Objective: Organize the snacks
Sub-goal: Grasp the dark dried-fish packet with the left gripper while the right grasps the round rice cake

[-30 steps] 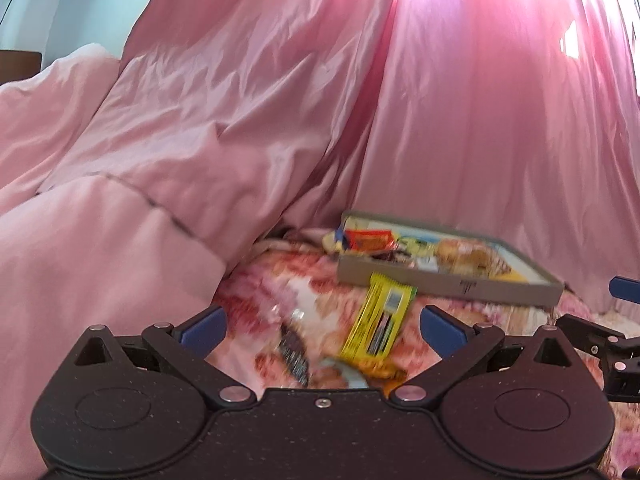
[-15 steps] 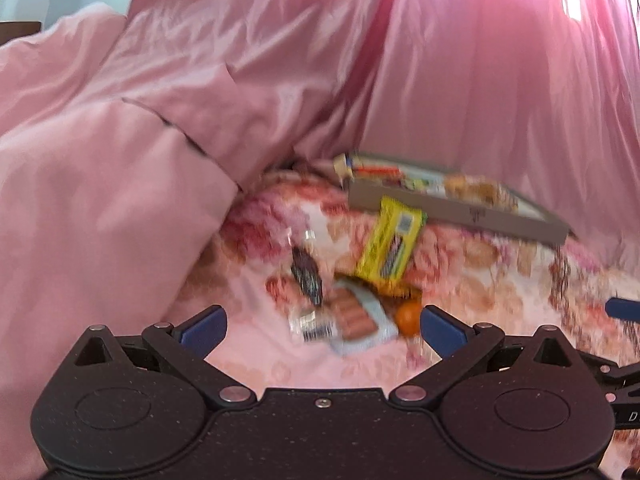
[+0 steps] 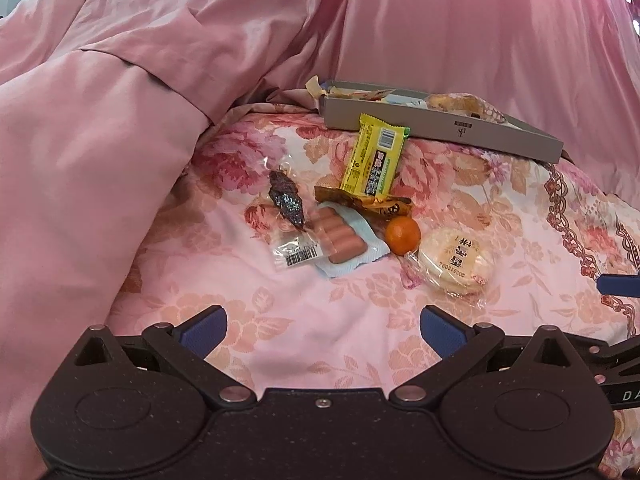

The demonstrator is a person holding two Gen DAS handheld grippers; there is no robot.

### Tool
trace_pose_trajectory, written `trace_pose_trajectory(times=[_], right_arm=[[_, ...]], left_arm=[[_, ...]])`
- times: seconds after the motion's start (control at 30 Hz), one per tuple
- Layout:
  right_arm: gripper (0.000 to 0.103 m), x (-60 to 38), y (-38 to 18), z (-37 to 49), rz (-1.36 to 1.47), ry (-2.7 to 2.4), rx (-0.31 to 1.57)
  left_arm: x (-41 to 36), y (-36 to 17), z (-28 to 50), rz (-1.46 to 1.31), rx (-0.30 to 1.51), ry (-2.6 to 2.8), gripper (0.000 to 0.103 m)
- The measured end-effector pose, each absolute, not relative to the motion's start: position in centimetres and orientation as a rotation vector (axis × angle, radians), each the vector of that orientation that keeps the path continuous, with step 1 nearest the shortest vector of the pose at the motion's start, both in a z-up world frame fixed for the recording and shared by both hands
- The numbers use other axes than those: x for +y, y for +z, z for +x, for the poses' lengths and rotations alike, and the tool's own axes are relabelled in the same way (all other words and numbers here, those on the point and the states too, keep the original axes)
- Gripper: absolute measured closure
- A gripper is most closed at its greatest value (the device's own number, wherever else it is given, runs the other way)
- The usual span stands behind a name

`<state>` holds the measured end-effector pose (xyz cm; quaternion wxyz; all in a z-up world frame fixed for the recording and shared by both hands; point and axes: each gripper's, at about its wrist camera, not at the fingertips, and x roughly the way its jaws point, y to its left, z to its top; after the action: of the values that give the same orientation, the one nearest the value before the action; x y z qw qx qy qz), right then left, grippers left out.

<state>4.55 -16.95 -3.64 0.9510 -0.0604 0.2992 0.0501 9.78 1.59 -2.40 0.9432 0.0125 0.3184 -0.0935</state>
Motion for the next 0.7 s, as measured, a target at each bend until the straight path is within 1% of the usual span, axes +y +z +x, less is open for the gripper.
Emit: trace_pose_trajectory(times=[0.5, 0.7], right_arm=[[0.000, -17.2, -4.7, 5.7, -0.105, 0.108, 0.646], [0.000, -16.9, -4.7, 7.5, -0.117, 0.136, 0.641]], left_arm=[[1.5, -2.9, 11.1, 0.017, 0.643, -0.198, 0.001], [2.0, -3.4, 12.3, -0.004, 0.633, -0.202, 0.001]])
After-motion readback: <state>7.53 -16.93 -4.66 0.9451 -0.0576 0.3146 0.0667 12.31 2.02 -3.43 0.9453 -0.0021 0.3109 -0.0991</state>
